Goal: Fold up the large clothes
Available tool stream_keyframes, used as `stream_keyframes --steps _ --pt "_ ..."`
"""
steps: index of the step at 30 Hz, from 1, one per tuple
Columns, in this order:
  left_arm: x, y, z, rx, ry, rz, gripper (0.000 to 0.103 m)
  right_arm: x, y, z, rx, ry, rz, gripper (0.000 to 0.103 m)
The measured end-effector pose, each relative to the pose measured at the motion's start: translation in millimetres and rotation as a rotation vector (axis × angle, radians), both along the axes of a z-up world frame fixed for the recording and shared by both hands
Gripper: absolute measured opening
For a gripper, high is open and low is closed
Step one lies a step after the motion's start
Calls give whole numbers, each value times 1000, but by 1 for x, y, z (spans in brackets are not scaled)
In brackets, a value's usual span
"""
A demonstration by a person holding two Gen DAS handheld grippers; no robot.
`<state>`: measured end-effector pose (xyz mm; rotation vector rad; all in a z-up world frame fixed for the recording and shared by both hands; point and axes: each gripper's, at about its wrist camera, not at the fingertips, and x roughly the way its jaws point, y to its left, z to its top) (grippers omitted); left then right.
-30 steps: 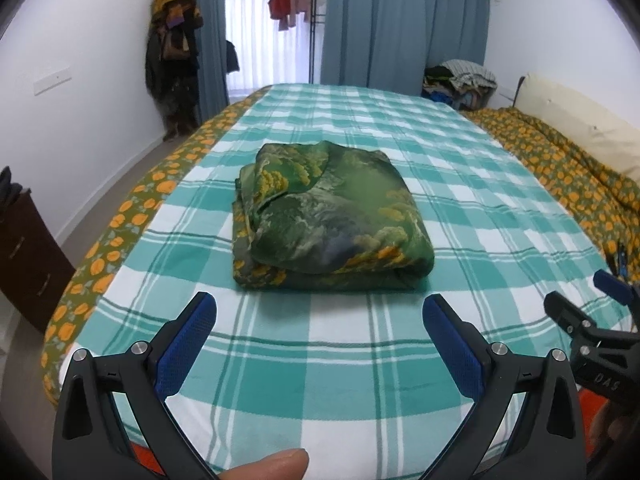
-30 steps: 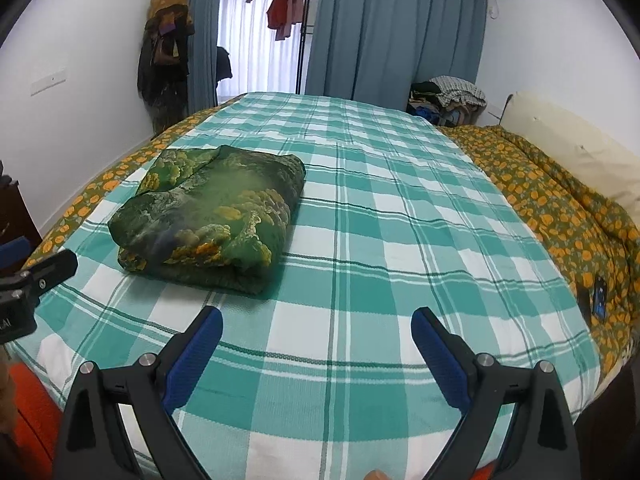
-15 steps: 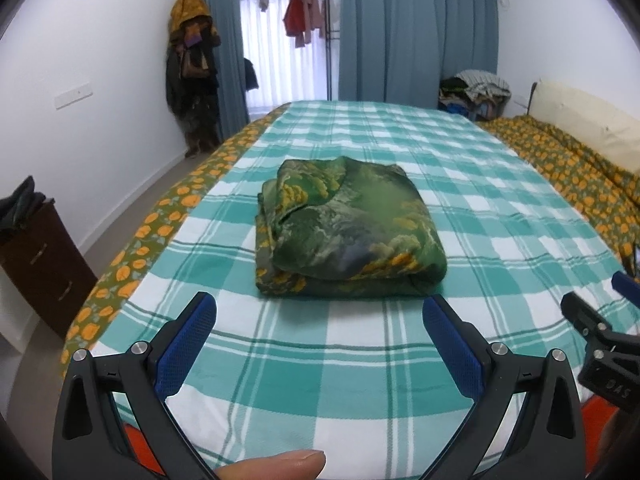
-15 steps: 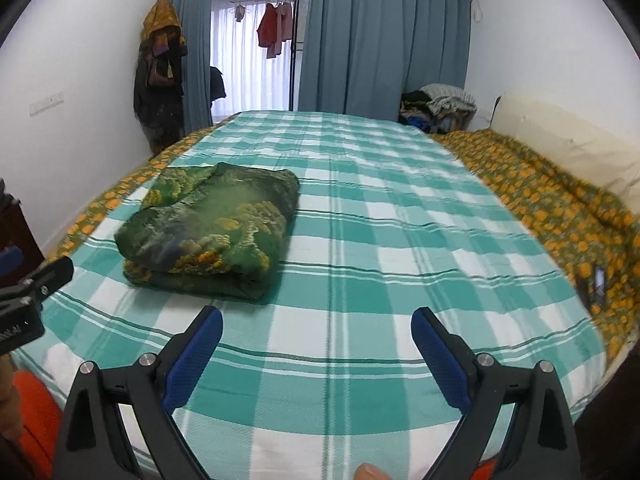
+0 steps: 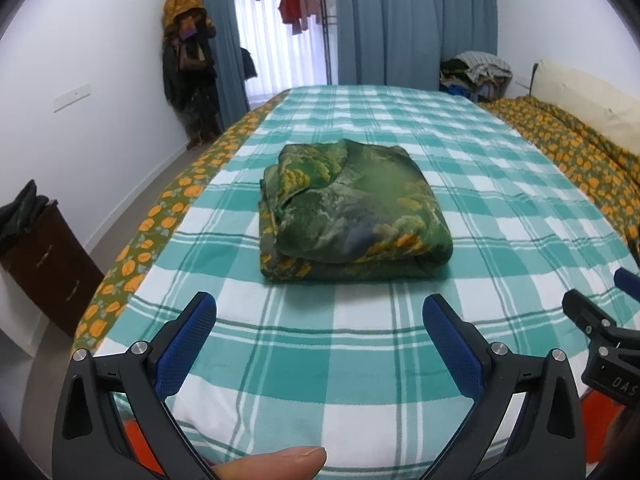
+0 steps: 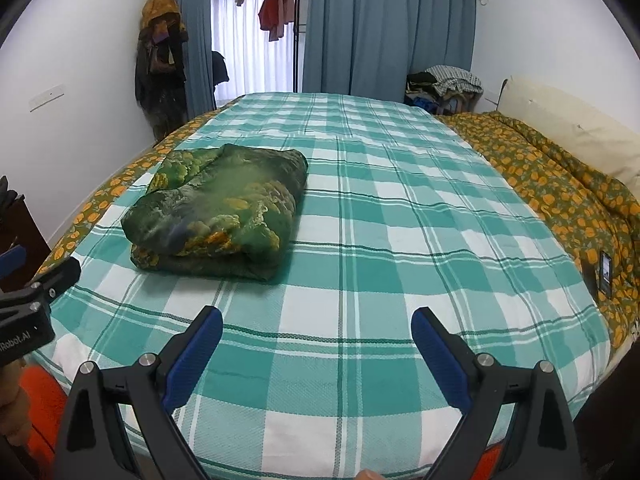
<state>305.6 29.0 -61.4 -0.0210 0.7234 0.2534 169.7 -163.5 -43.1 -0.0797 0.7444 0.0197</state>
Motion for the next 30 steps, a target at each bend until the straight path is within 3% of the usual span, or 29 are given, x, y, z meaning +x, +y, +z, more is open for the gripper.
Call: stream_keyframes --steps 9,30 --pt "0 -3 -3 -33 23 -5 103 -2 5 2 -7 8 10 97" --pt "0 -12 -4 11 51 -21 103 -2 12 -1 1 39 44 97"
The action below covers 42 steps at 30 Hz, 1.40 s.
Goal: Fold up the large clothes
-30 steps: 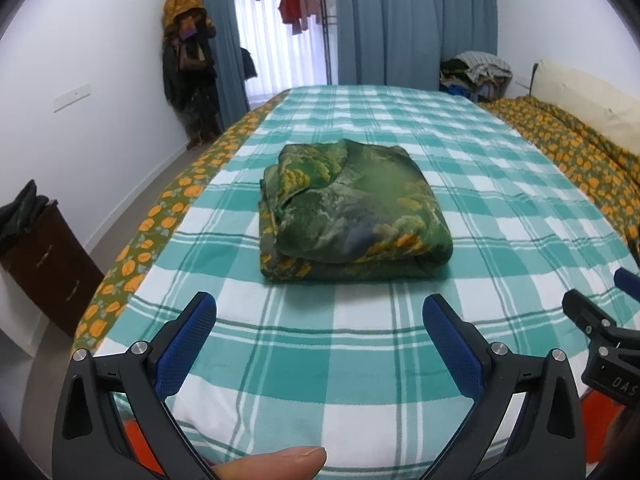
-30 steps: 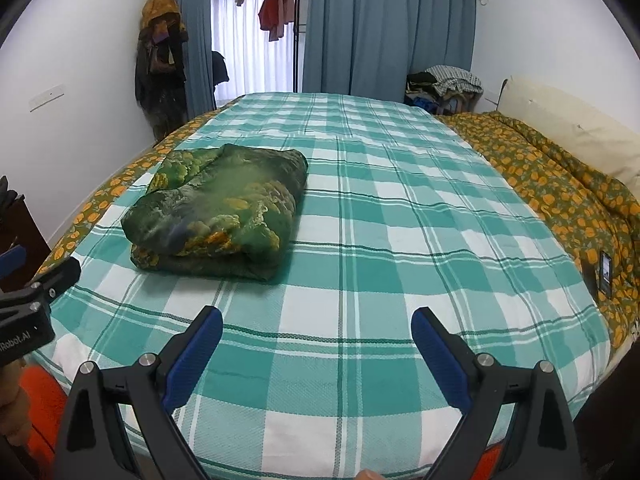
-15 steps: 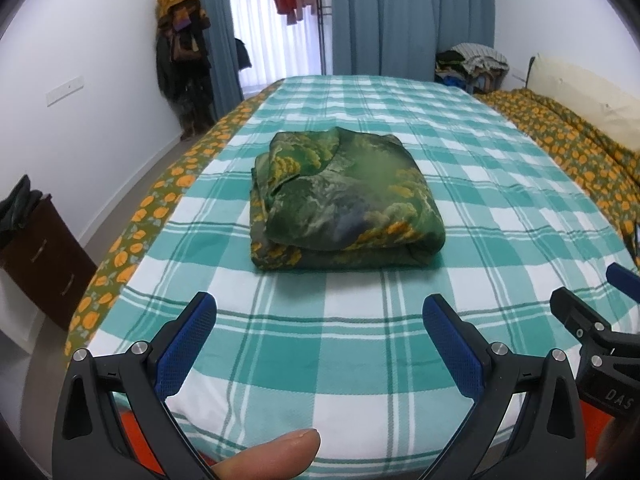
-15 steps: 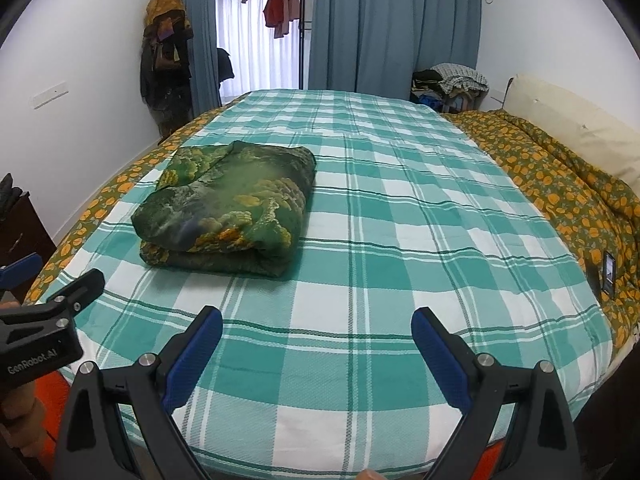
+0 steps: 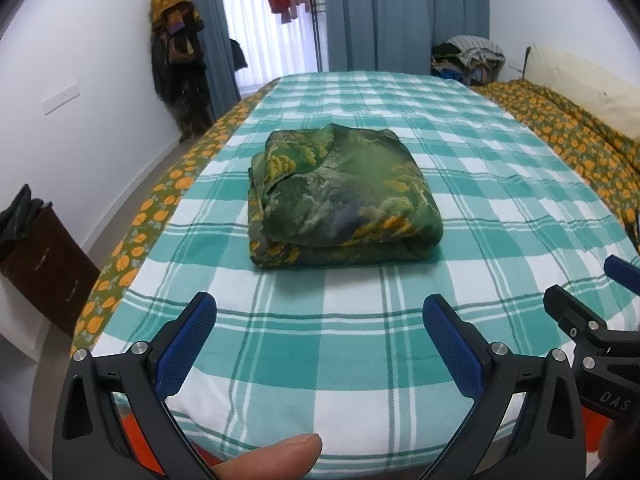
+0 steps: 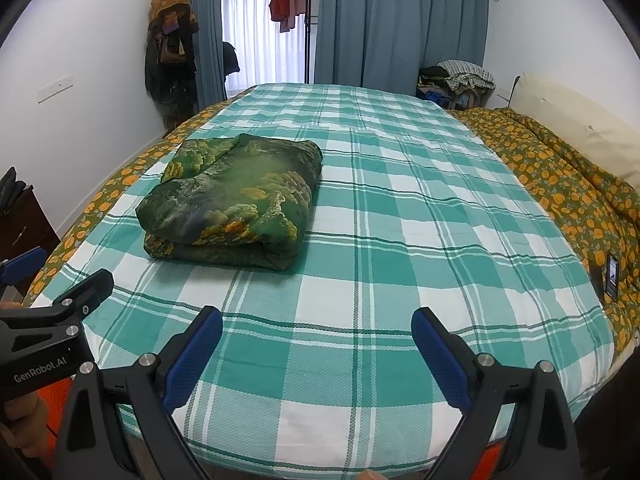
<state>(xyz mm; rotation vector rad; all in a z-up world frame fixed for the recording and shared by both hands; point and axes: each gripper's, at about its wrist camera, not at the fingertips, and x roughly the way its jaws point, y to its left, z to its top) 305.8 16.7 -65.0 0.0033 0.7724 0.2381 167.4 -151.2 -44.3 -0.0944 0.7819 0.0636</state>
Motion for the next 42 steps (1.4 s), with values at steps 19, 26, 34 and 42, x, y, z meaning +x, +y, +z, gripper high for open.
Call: stream_keyframes --steps 19,26,34,42 --pt "-3 2 4 8 -15 10 103 0 3 -2 -11 12 4 97" --pt "-2 6 4 -3 -10 22 103 0 5 0 -9 8 7 97" --pt "-2 6 5 -5 -12 23 103 0 10 1 -11 11 15 97" --pt "-3 4 3 -9 -11 21 103 0 9 -1 -12 21 10 97"
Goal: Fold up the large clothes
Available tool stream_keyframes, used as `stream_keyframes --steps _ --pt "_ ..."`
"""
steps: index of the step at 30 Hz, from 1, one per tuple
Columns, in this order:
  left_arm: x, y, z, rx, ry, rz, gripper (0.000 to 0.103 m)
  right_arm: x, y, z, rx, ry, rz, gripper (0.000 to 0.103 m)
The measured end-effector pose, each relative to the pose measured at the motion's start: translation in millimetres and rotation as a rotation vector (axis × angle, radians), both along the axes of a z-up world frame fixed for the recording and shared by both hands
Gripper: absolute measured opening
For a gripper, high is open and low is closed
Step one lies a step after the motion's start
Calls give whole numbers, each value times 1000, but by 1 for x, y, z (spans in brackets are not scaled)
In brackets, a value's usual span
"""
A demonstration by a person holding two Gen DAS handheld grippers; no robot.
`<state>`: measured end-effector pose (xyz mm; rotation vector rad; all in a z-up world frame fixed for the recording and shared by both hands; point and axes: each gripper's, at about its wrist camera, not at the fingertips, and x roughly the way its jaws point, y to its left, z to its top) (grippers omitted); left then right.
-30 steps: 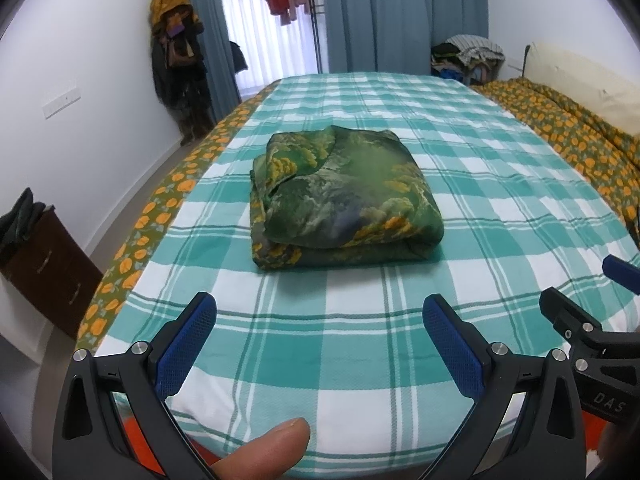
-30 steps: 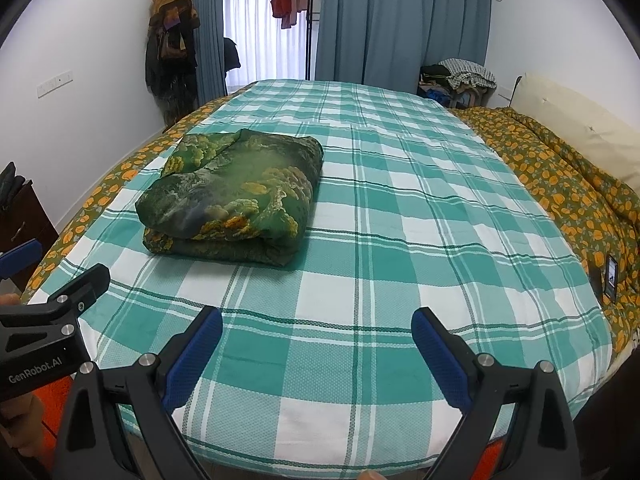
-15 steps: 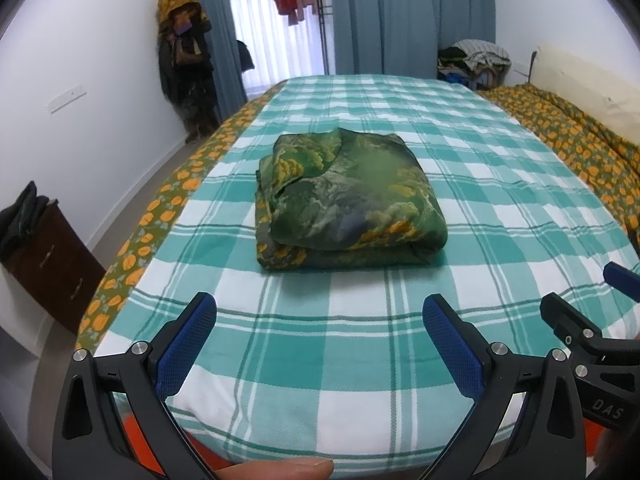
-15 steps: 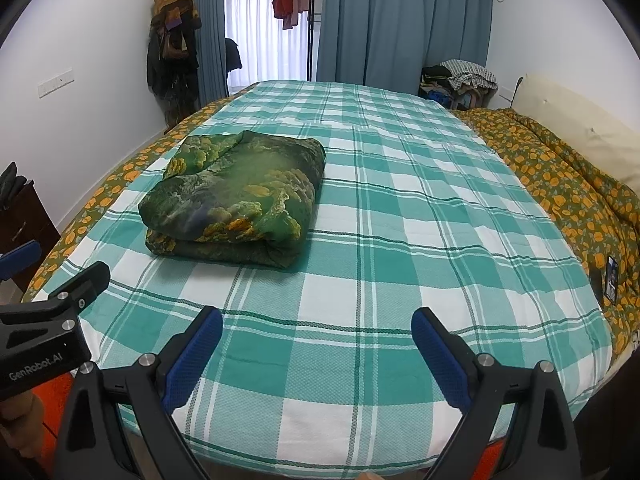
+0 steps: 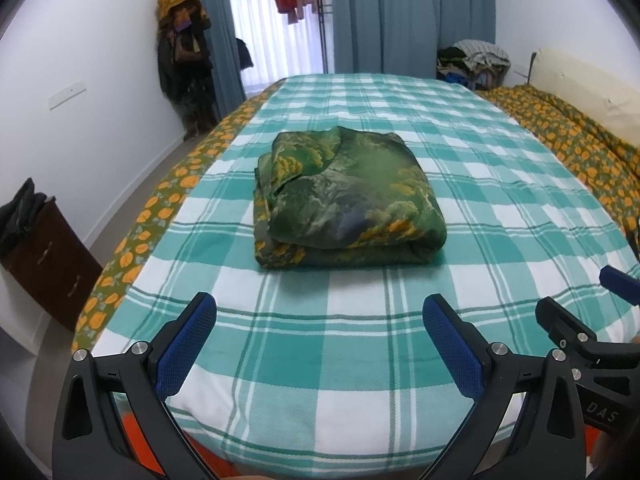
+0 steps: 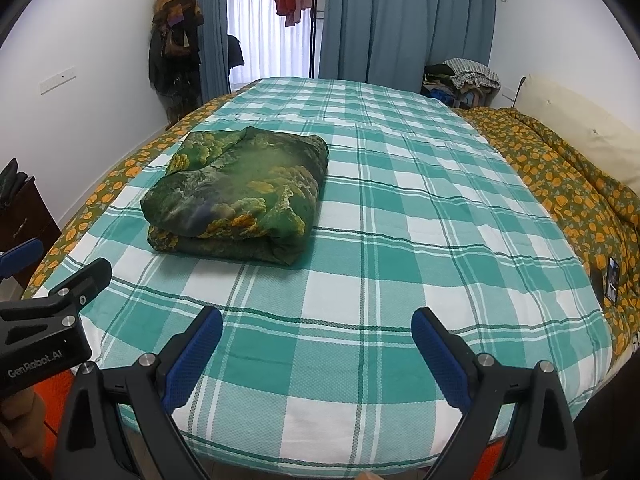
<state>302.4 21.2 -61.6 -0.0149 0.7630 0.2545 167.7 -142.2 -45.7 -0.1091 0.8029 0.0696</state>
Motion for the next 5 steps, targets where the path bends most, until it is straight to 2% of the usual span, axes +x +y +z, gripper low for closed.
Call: stream_keyframes --steps 5 --pt "1 1 -2 0 -1 9 103 1 -2 -1 2 3 -2 97"
